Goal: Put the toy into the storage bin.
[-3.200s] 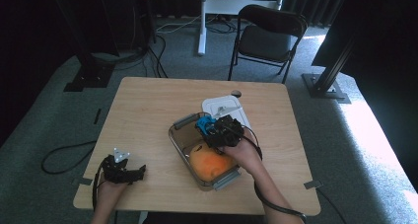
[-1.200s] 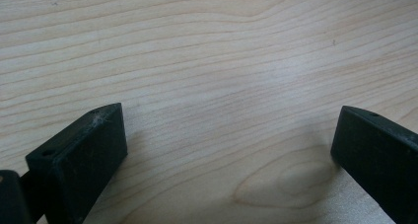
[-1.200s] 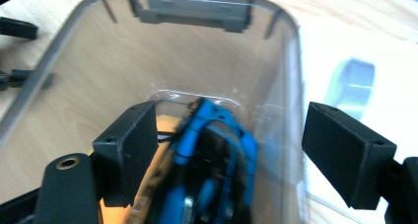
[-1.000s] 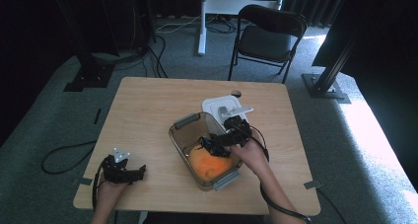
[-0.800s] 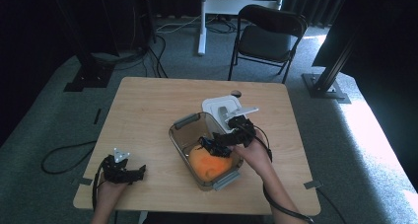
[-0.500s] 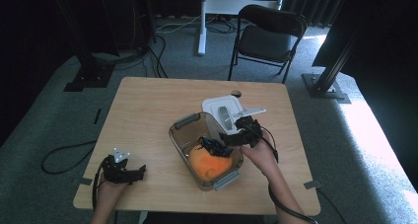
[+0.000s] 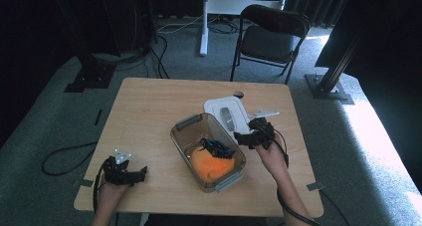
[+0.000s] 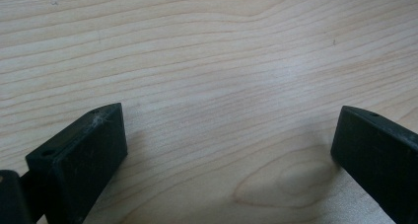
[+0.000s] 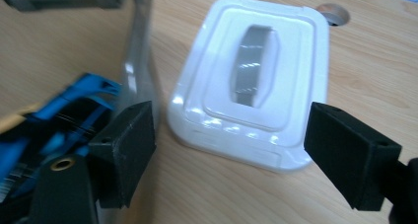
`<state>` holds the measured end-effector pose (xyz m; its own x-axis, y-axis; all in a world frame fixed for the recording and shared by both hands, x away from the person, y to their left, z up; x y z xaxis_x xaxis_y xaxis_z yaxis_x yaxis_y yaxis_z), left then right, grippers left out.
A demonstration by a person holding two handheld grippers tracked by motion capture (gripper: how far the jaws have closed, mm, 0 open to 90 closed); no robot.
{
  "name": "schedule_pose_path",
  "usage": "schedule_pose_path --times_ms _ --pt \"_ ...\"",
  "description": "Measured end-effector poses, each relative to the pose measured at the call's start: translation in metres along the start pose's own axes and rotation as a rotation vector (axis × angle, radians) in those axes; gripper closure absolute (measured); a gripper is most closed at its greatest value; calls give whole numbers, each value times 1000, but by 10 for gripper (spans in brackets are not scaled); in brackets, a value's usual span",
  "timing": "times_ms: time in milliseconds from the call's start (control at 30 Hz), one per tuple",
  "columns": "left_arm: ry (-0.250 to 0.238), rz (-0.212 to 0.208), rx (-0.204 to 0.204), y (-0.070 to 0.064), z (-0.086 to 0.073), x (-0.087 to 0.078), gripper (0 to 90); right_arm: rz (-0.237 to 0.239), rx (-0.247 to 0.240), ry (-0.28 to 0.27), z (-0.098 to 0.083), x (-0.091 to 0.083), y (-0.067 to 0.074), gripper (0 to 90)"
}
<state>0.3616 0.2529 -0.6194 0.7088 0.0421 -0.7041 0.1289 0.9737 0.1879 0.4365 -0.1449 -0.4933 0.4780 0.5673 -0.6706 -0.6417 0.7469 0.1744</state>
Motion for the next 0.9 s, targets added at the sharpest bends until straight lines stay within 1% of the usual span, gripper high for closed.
schedule_pose_path --times_ms 33,67,133,167,200,233,300,333,367,400,433,467,500,533,667,700,733,767,800,867,900 --pt "0 0 -1 0 0 0 9 -12 -6 -7 -1 -1 -4 201" --pt "0 0 0 0 0 0 9 -18 -2 -15 -2 -2 -7 201" --pt "0 0 0 0 0 0 9 -16 2 -22 -3 -2 -9 197" --pt "0 1 2 0 0 0 9 -17 6 -37 -3 -3 -12 176" --pt "0 1 2 0 0 0 9 -12 -3 -52 -4 -3 -17 148" --pt "0 1 2 0 0 0 9 -7 9 -65 -5 -3 -20 148" --pt "0 0 1 0 0 0 9 -4 14 -70 -6 -3 -22 147" --pt "0 0 0 0 0 0 9 -2 29 -83 -8 -3 -25 130" --pt "0 0 0 0 0 0 9 -5 37 -73 -10 -2 -27 121" --pt "0 0 1 0 0 0 9 -17 32 -46 -14 0 -28 114" --pt "0 0 1 0 0 0 9 -17 32 -46 -14 0 -28 114" --pt "0 0 0 0 0 0 9 -13 18 -16 -19 3 -28 108" --pt "0 0 0 0 0 0 9 21 33 -11 -22 5 -27 108" --pt "0 0 0 0 0 0 9 43 44 -11 -23 7 -27 108" --pt "0 0 0 0 0 0 9 35 51 -2 -29 10 -32 109" --pt "0 0 0 0 0 0 9 29 45 25 -34 14 -34 109" --pt "0 0 0 0 0 0 9 23 52 30 -35 16 -36 108" --pt "0 0 1 0 0 0 9 42 57 34 -37 18 -36 108" --pt "0 0 1 0 0 0 9 45 64 38 -38 20 -37 108" --pt "0 0 1 0 0 0 9 36 73 37 -39 21 -39 108" --pt "0 0 1 0 0 0 9 51 95 26 -41 23 -42 108"
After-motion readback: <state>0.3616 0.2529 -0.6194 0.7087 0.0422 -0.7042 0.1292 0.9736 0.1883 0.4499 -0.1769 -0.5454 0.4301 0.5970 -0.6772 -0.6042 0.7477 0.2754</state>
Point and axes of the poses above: each handheld gripper's, and its own axes: x roughly forward along the jaws, z roughly out of its top, y roughly to its left, the point moved 10 cm from there along x, roughly forward along the jaws, and after that the axes turned 14 degrees about z, right-handed, at the moved point
